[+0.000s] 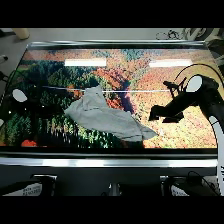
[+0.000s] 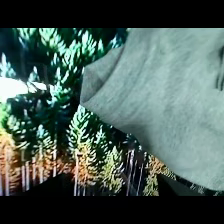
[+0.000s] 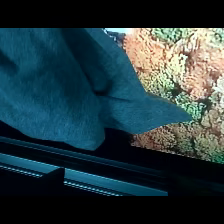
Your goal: Fold the shirts.
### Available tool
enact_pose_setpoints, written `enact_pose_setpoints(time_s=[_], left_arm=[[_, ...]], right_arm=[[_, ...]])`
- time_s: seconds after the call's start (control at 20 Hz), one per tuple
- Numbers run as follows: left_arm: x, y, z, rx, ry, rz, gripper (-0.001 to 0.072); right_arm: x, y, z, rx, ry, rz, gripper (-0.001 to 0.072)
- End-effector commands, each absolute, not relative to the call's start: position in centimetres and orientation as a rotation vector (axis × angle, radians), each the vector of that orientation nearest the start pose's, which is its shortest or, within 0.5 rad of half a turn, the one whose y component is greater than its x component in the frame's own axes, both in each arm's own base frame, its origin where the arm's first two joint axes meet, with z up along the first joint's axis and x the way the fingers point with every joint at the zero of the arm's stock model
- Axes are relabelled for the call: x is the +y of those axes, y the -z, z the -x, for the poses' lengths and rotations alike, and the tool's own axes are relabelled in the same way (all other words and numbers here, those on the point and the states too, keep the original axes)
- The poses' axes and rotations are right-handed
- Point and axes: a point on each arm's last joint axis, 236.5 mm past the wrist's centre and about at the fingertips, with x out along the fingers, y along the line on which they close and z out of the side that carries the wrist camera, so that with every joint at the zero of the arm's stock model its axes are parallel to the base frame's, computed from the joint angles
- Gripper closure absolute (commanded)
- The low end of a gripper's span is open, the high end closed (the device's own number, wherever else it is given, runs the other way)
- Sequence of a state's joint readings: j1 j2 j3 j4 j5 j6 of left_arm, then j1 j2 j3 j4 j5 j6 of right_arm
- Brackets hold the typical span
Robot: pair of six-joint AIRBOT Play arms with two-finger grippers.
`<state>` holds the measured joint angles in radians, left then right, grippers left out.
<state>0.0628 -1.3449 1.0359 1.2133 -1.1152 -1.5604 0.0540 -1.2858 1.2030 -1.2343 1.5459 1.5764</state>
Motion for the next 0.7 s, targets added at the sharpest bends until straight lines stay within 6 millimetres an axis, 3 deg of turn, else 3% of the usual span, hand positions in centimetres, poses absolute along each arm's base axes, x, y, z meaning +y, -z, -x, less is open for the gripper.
enact_pose_setpoints(time_s=[0.0,0.15,0.2,0.35,0.45,0.6,0.65], left_arm=[[-7.1,7.6,-36.9,1.399,0.12,0.519,-0.0013],[-10.4,8.9,-38.8,1.359,0.164,0.58,-0.0013],[-11.1,9.0,-39.4,1.341,0.175,0.589,0.0033],[-11.9,8.7,-40.9,1.284,0.167,0.6,0.0413],[-12.0,8.0,-41.0,1.28,0.187,0.587,0.0684],[-12.4,4.4,-41.5,1.214,0.275,0.511,0.0686],[-12.4,2.4,-41.9,1.168,0.289,0.499,0.0686]], right_arm=[[10.9,-0.2,-28.8,1.651,-0.355,-0.288,0.0002],[12.5,0.8,-27.7,1.668,-0.423,-0.346,-0.0001],[12.9,1.3,-27.4,1.671,-0.432,-0.349,-0.0001],[15.2,3.5,-26.8,1.648,-0.467,-0.282,-0.0002],[16.6,5.0,-27.9,1.586,-0.467,-0.243,-0.0002],[19.1,7.2,-28.6,1.581,-0.483,-0.259,0.0012],[19.9,7.7,-28.2,1.603,-0.501,-0.272,0.0169]])
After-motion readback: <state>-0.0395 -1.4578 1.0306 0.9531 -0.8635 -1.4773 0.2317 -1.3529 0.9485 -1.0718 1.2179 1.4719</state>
